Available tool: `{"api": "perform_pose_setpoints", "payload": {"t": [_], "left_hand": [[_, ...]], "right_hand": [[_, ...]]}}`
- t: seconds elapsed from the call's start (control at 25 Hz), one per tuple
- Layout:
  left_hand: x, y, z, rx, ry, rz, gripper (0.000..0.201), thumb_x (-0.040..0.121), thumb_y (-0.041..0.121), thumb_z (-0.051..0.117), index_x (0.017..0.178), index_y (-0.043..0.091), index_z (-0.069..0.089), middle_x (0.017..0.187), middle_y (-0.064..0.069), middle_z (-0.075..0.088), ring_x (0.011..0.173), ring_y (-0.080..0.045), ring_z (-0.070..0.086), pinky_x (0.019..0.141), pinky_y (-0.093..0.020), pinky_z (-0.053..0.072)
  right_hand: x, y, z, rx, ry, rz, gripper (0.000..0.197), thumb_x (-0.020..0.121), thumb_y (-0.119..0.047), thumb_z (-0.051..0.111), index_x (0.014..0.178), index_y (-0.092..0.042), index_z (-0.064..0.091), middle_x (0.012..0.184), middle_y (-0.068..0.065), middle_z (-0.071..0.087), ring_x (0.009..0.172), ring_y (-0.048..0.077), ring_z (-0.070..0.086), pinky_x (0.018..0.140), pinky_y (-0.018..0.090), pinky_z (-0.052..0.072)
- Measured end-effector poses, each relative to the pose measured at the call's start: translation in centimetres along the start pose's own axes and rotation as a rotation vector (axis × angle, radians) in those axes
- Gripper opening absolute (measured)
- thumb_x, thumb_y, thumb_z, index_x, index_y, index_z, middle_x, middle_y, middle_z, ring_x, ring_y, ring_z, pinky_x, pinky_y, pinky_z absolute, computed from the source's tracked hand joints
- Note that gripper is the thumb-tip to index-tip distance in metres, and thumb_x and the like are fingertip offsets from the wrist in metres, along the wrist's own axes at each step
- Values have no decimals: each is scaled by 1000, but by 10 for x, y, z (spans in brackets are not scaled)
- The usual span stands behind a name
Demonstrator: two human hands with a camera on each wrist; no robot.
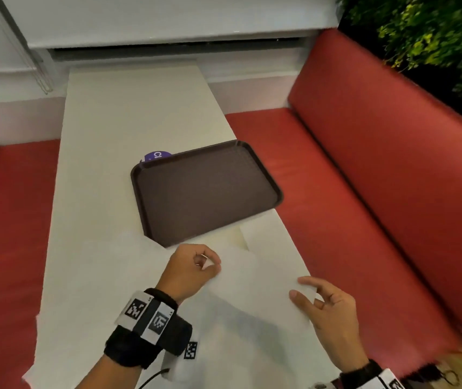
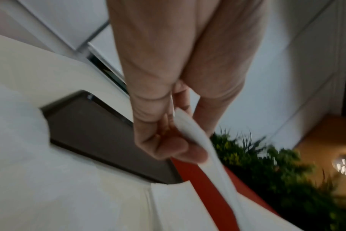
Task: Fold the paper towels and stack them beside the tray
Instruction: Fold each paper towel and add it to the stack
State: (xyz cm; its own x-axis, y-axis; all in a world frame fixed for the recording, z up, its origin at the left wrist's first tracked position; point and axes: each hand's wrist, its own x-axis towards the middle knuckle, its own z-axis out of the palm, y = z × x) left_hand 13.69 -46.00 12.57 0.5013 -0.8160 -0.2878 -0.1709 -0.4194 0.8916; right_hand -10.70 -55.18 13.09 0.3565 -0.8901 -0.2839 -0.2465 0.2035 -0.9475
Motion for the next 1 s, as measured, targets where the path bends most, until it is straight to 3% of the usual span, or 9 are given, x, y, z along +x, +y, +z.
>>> {"api": "perform_pose_setpoints", "payload": {"t": [0.12,0.2,0.28,0.44,0.52,0.6,0.72,0.84,1.0], "left_hand": [[55,11,36,163,60,121,15,81,5,66,76,19,70,74,8,67,65,2,57,66,-10,42],[91,16,60,290,46,152,20,86,6,56,88,18,72,91,3,71,89,-11,61,85,-25,47],[123,17,80,421,-16,200,28,90,4,48,101,17,70,106,1,69,104,-21,60,97,-38,45],[154,17,106,700,-182,127,35,94,9,43,124,21,57,129,2,54,118,-21,52,103,-49,31],[162,16,116,874,-255,71,36,93,18,47,129,24,51,131,-1,49,119,-22,49,100,-51,31],[165,9,121,1007,-305,13,42,91,27,53,132,26,45,131,-4,44,121,-24,46,101,-53,32],[166,0,124,1004,-312,-40,49,89,31,55,135,30,38,134,-5,40,125,-24,41,104,-53,31],[154,3,118,947,-227,-10,46,89,33,54,133,32,40,135,-5,38,123,-25,41,104,-49,31],[94,-4,71,524,1,-35,36,86,34,61,121,31,55,124,1,49,111,-19,51,99,-39,42]], "right_hand": [[18,28,-17,-110,109,38,19,75,2,76,81,-15,73,60,-5,58,40,8,51,47,21,48],[35,43,-24,-186,152,69,19,76,-1,76,81,-19,72,51,-10,55,42,9,55,56,33,55],[50,53,-25,-241,155,99,19,76,-6,77,81,-23,71,50,-9,60,46,15,61,60,37,55],[69,72,-19,-295,82,179,18,79,-8,74,81,-25,68,61,1,70,56,15,69,65,36,57],[79,85,-18,-350,48,237,24,82,-13,71,84,-36,64,62,2,68,60,12,69,68,30,55],[84,94,-19,-398,12,273,27,84,-21,68,88,-46,60,66,1,67,74,18,68,71,26,52],[84,91,-23,-450,-80,291,29,89,-25,61,96,-53,54,61,0,65,80,16,61,72,13,43],[78,77,-28,-492,-125,184,33,90,-22,61,97,-52,52,48,6,56,50,13,57,65,7,43],[62,62,-25,-576,-95,-79,23,84,-17,69,92,-38,65,41,-5,43,39,7,41,53,8,39]]}}
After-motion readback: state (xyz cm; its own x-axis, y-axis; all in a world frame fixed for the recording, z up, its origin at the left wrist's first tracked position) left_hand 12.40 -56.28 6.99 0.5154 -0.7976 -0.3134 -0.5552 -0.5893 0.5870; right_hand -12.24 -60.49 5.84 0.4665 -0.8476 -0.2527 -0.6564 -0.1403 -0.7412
